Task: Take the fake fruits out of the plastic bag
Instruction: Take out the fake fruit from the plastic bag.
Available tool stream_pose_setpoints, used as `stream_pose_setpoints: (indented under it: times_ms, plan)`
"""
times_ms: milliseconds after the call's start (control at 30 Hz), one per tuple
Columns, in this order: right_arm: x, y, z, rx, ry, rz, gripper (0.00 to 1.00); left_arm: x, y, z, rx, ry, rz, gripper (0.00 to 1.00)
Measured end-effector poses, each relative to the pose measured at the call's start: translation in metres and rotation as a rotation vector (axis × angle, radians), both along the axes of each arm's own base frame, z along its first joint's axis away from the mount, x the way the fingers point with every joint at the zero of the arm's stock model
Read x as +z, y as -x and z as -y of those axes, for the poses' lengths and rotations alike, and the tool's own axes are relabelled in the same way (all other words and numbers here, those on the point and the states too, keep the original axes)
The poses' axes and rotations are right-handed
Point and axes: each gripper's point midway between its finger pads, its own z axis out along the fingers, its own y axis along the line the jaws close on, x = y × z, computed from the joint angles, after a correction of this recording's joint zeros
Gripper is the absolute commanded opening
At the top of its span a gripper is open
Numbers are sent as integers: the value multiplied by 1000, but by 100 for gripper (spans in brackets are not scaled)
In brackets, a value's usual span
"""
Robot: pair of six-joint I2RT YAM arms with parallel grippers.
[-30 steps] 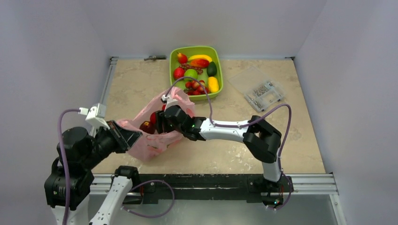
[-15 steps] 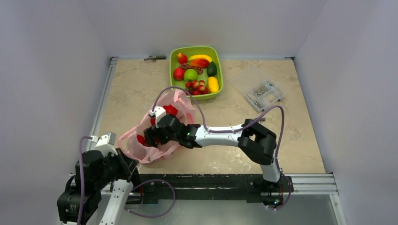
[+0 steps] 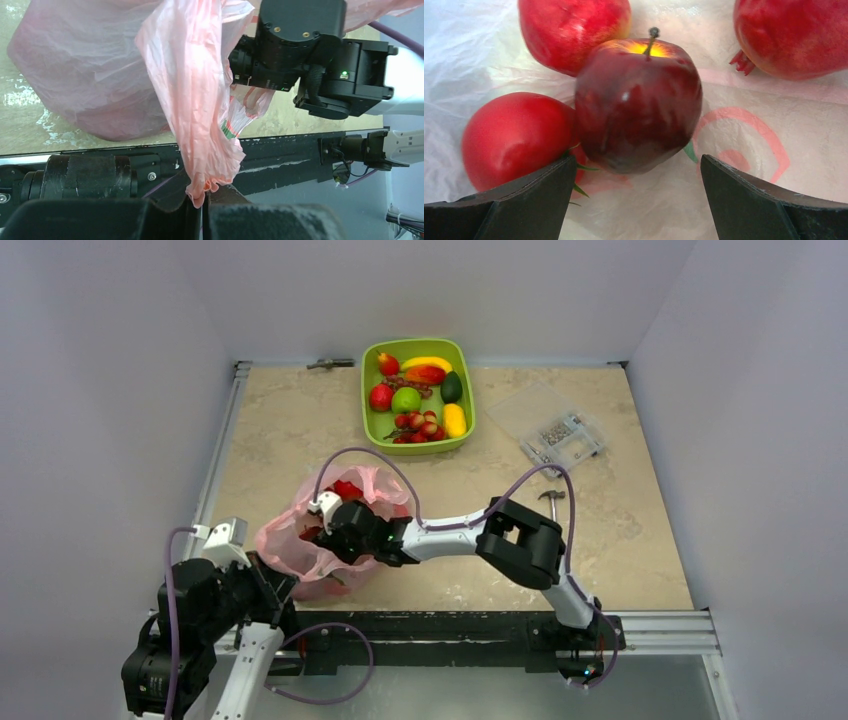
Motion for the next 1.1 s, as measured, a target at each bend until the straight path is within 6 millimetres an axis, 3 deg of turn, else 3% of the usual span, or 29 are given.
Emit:
stream_pose_setpoints:
  times_ms: [200, 367, 533, 700, 800, 900, 1000, 1100]
  plan:
    - [-11, -19, -16, -73, 13, 33, 79, -1, -4, 1, 5, 6, 3, 0]
    - [-13, -43, -16, -224, 12, 80, 44, -4, -8, -1, 23, 2, -11, 0]
    - [-3, -70, -9, -368, -21, 136, 20, -11, -14, -7, 52, -27, -47, 0]
    - [16, -99, 12, -488, -58, 191, 8, -21, -20, -11, 71, -52, -94, 0]
    - [41, -113, 21, -524, -101, 216, 1, -30, -20, -11, 72, -58, -125, 0]
    - [72, -122, 27, -539, -161, 239, 0, -34, -20, -11, 72, -60, -138, 0]
    - [98, -121, 32, -535, -205, 258, 0, -34, -20, -12, 72, -60, -138, 0]
    - [109, -112, 37, -523, -220, 258, 0, -34, -19, -11, 71, -59, -139, 0]
